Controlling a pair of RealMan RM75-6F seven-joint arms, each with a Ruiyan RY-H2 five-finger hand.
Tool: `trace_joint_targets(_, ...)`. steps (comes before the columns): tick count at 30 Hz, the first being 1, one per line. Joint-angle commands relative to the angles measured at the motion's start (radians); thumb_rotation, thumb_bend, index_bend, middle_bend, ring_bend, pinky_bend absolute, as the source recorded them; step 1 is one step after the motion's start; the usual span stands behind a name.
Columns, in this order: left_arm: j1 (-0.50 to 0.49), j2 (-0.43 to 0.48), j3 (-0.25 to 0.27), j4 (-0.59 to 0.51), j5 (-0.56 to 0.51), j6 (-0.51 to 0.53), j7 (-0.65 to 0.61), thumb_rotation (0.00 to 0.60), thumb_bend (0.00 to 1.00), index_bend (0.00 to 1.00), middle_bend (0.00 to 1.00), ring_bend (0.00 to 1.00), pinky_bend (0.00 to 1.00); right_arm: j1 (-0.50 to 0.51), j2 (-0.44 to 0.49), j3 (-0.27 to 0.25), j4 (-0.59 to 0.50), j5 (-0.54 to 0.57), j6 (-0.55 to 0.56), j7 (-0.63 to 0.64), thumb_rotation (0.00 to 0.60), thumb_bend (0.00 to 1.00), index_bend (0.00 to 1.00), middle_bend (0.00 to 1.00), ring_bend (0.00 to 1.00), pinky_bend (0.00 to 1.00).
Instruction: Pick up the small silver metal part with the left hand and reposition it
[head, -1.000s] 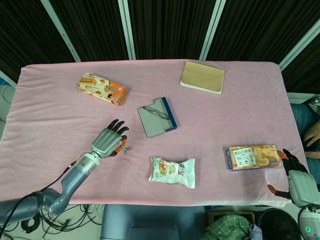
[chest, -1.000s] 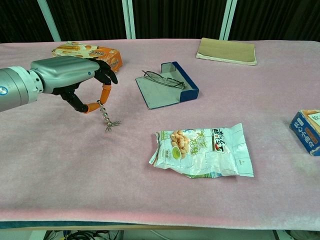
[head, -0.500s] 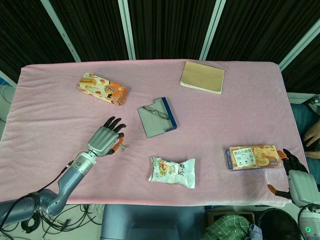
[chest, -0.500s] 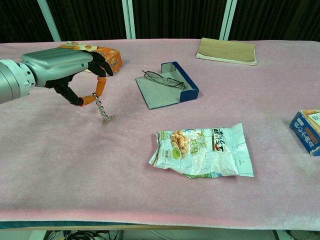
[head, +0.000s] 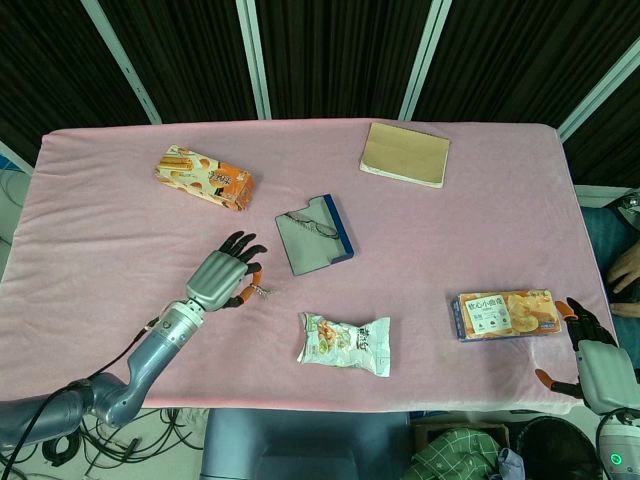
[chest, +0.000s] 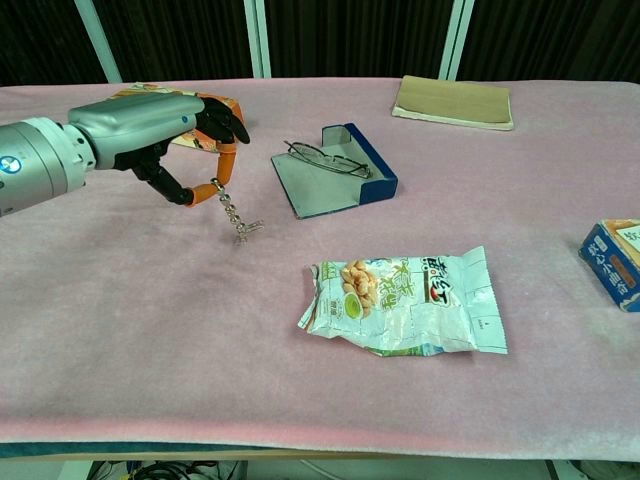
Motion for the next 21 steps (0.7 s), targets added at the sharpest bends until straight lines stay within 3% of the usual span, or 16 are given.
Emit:
trace_joint_targets(1, -0.007, -0.013, 0.001, 0.016, 0.007, -0.011, -0.024, 0.600, 0.43, 0.56, 0.18, 0.00, 0.00, 0.000, 0.000, 0.000, 0.000, -0.001, 0.000, 0.001, 0.600, 0.09, 0.00, 0.00, 0.05, 0.18)
trace_joint_targets(21, 0.016, -0.010, 0.037, 0.065, -0.007, -0.019, -0.013, 0.600, 0.43, 0.56, 0.18, 0.00, 0.00, -0.001, -0.002, 0.002, -0.002, 0.004, 0.004, -0.008, 0.600, 0.09, 0.00, 0.00, 0.05, 0.18)
